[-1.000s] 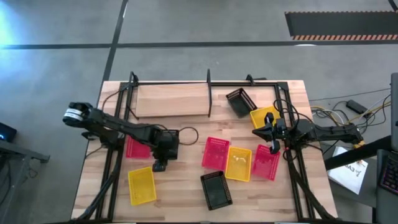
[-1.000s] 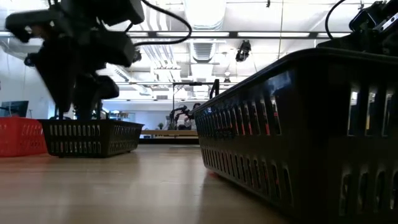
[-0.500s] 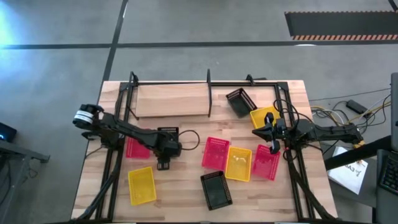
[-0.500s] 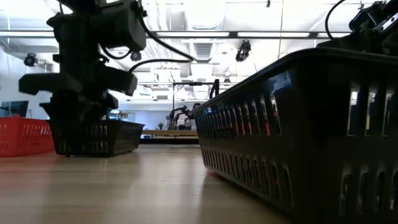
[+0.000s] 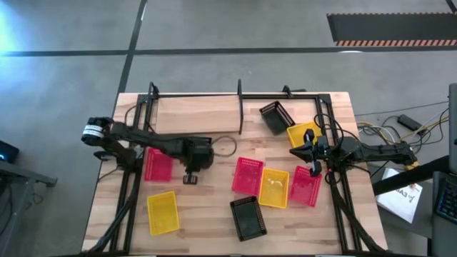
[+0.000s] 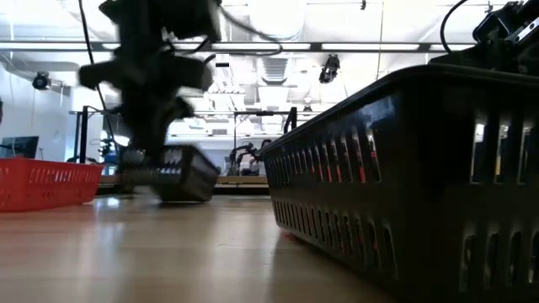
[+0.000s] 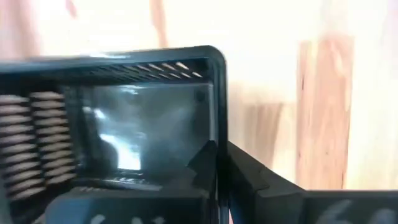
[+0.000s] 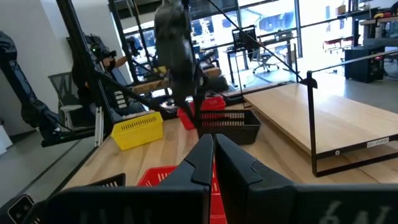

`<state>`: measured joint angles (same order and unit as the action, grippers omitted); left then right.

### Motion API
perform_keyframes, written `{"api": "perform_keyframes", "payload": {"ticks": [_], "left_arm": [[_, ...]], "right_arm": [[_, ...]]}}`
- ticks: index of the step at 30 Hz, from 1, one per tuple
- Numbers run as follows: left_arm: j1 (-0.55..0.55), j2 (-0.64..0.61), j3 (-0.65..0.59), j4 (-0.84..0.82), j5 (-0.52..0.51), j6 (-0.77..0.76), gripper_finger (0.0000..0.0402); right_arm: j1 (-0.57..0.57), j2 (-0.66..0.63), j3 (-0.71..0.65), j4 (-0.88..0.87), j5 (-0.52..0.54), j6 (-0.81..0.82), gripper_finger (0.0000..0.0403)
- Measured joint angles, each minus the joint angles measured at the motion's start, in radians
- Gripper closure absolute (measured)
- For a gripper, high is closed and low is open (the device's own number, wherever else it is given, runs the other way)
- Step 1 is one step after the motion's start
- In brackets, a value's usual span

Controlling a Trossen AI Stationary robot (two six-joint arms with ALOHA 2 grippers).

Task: Stack baskets on shelf by color
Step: Put the left black bin on the shelf

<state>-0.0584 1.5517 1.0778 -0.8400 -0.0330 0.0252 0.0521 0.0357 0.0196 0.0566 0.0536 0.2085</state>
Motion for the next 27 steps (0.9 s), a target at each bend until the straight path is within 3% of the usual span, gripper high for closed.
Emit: {"api": "perform_keyframes", "payload": {"ticks": [10, 19, 27], "left_arm": [[0.198, 0.035, 0.340, -0.016, 0.030, 0.147, 0.0401], [0.397, 0.222, 0.472, -0.015, 0.025, 0.301, 0.0401], [0.447, 0.385, 0.537, -0.014, 0.017, 0.389, 0.0401]], "right_arm": [[0.000, 0.000, 0.000, 0.000, 0.000, 0.000, 0.0394], [0.000, 0.000, 0.000, 0.000, 0.000, 0.000, 0.0394], [0.000, 0.000, 0.000, 0.000, 0.000, 0.000, 0.0394]]}}
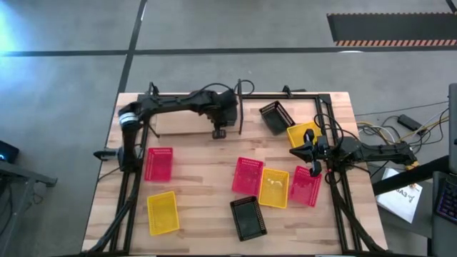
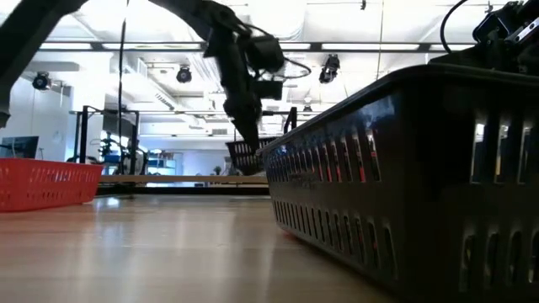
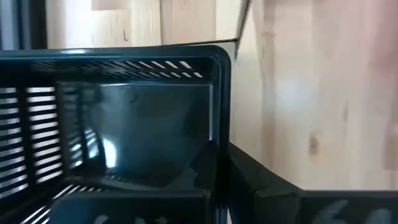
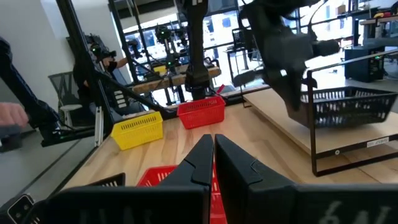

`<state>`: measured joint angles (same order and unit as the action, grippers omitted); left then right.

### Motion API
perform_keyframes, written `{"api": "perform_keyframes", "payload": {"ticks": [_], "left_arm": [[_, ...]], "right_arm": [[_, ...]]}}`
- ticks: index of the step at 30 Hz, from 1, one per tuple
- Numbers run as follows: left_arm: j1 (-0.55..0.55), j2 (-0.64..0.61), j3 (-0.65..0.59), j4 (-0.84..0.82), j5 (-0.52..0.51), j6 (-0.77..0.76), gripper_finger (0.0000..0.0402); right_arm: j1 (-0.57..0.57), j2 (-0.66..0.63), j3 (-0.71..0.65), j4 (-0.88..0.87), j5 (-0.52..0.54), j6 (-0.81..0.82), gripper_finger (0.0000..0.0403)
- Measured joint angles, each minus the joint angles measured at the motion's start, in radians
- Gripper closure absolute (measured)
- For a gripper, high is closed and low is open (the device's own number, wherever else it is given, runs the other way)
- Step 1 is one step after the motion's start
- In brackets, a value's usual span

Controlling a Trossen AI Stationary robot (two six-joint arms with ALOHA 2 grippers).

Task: Stack baskets on shelf by color
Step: Put the left black bin on the shelf

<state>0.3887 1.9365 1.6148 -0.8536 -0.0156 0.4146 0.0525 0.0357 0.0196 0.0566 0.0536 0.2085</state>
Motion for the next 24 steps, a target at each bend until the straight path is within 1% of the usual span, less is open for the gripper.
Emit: {"api": "perform_keyframes", "payload": {"ticks": [4, 11, 13, 16, 20, 24], "left_arm": [[0.000, 0.038, 0.017, -0.001, -0.006, 0.013, 0.0401], [0.000, 0.041, 0.016, 0.015, -0.024, 0.018, 0.0401], [0.000, 0.041, 0.016, 0.015, -0.024, 0.018, 0.0392], [0.000, 0.041, 0.016, 0.015, -0.018, 0.013, 0.0361], [0.000, 0.041, 0.021, 0.007, 0.008, 0.010, 0.0305], [-0.002, 0.007, 0.024, 0.005, 0.015, -0.006, 0.0256]], "right_arm": [[0.000, 0.000, 0.000, 0.000, 0.000, 0.000, 0.0394], [0.000, 0.000, 0.000, 0.000, 0.000, 0.000, 0.0394], [0.000, 0.000, 0.000, 0.000, 0.000, 0.000, 0.0394], [0.000, 0.000, 0.000, 0.000, 0.000, 0.000, 0.0394], [0.000, 0.000, 0.000, 0.000, 0.000, 0.000, 0.0394], [0.000, 0.000, 0.000, 0.000, 0.000, 0.000, 0.0394]]}}
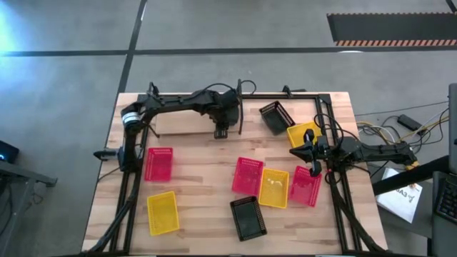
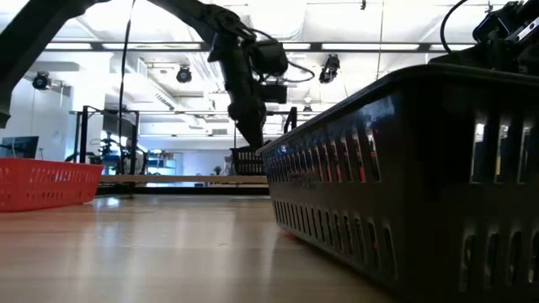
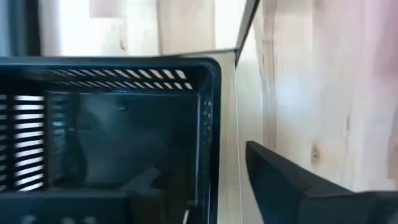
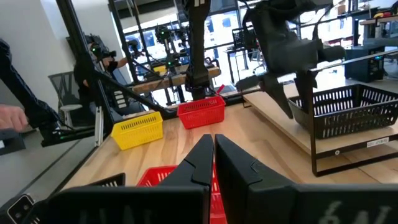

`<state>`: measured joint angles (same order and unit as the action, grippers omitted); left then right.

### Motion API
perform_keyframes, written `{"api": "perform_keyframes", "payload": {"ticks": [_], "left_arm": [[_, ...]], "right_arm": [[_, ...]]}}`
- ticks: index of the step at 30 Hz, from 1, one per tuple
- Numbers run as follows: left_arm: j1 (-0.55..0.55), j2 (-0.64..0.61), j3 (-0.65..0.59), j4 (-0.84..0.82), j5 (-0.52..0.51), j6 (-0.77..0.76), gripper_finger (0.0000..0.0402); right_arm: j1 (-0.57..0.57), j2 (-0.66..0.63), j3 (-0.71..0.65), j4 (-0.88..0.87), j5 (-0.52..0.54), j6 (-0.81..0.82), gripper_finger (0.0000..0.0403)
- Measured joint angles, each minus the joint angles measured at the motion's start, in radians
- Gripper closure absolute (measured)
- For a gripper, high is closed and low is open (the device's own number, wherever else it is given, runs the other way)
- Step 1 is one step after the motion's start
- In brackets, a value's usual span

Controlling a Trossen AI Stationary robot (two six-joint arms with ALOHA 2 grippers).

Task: Stack baskets on shelf by color
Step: Put the left black bin on the shelf, then put the left yellow bin on the shelf

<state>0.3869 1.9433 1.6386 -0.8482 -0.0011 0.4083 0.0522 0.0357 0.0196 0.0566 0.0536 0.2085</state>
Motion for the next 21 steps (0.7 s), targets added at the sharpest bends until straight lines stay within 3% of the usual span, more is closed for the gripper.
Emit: {"api": "perform_keyframes", "payload": {"ticks": [6, 12, 21], "left_arm": [[-0.001, -0.099, -0.008, -0.092, 0.003, -0.075, 0.0215], [-0.026, -0.239, -0.052, -0.206, 0.002, -0.167, 0.0213], [-0.204, -0.550, -0.382, -0.208, 0.002, -0.456, 0.0213]], "right_arm": [[0.000, 0.000, 0.000, 0.000, 0.000, 0.000, 0.0394], [0.000, 0.000, 0.000, 0.000, 0.000, 0.000, 0.0394], [0.000, 0.000, 0.000, 0.000, 0.000, 0.000, 0.0394]]}}
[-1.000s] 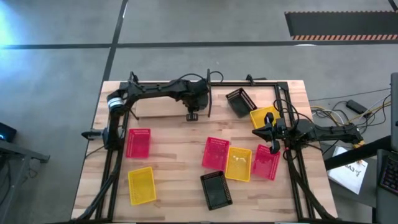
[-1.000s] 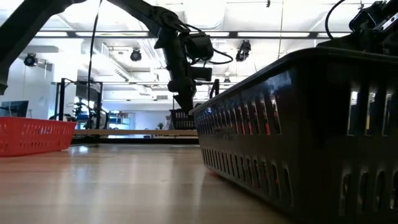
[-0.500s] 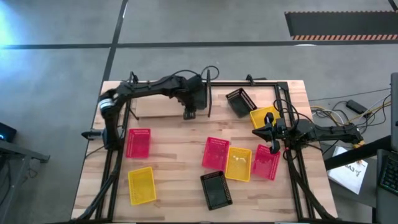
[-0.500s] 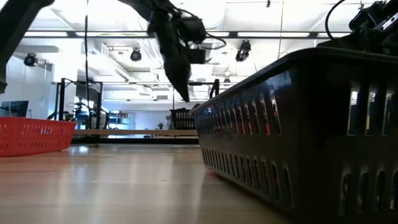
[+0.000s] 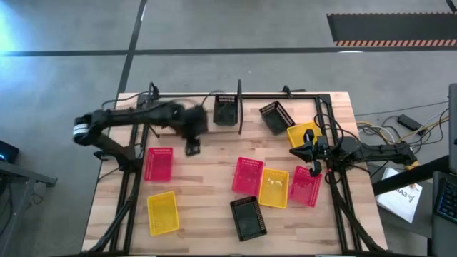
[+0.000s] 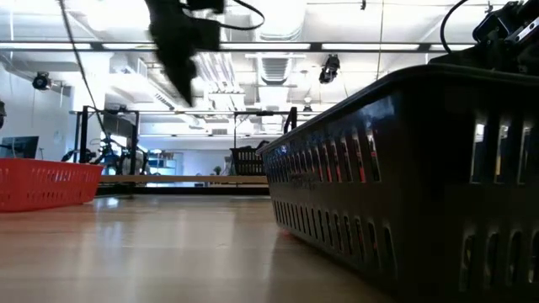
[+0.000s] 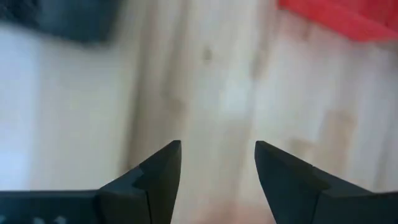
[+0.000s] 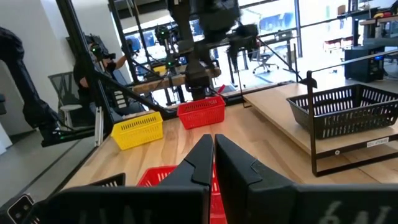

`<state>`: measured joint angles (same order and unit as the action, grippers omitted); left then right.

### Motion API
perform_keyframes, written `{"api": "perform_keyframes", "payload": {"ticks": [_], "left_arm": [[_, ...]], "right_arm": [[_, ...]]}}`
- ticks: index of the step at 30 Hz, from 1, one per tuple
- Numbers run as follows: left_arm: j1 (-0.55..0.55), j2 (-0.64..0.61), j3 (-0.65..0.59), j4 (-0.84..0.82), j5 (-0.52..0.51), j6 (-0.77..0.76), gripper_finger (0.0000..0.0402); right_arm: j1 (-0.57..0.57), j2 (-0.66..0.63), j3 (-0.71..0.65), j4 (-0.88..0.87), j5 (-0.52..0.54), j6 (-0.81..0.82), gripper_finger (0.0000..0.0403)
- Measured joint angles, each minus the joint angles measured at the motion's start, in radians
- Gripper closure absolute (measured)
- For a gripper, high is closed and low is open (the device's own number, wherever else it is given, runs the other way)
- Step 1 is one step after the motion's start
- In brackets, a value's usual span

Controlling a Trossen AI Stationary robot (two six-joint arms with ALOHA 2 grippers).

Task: Stack baskets on shelf by color
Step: Put the left yellow bin on the shelf

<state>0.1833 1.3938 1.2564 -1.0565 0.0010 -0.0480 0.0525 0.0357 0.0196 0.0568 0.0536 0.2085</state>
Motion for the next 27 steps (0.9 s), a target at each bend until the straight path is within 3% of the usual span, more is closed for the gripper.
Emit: {"api": "perform_keyframes", "payload": {"ticks": [5, 10, 16, 20, 27], "left_arm": [[-0.221, -0.155, -0.157, -0.001, 0.000, -0.282, 0.0213], [-0.513, -0.199, -0.195, 0.002, 0.000, -0.586, 0.0213], [-0.841, -0.122, -0.193, 0.107, 0.023, -0.918, 0.0213], [-0.992, -0.036, -0.187, 0.187, 0.024, -1.121, 0.0213], [-1.073, 0.116, -0.185, 0.337, 0.050, -1.256, 0.0213]], "right_arm": [[0.000, 0.000, 0.000, 0.000, 0.000, 0.000, 0.0394], [0.000, 0.000, 0.000, 0.000, 0.000, 0.000, 0.0394], [0.000, 0.000, 0.000, 0.000, 0.000, 0.000, 0.0394], [0.000, 0.000, 0.000, 0.000, 0.000, 0.000, 0.0394], [0.000, 0.000, 0.000, 0.000, 0.000, 0.000, 0.0394]]}}
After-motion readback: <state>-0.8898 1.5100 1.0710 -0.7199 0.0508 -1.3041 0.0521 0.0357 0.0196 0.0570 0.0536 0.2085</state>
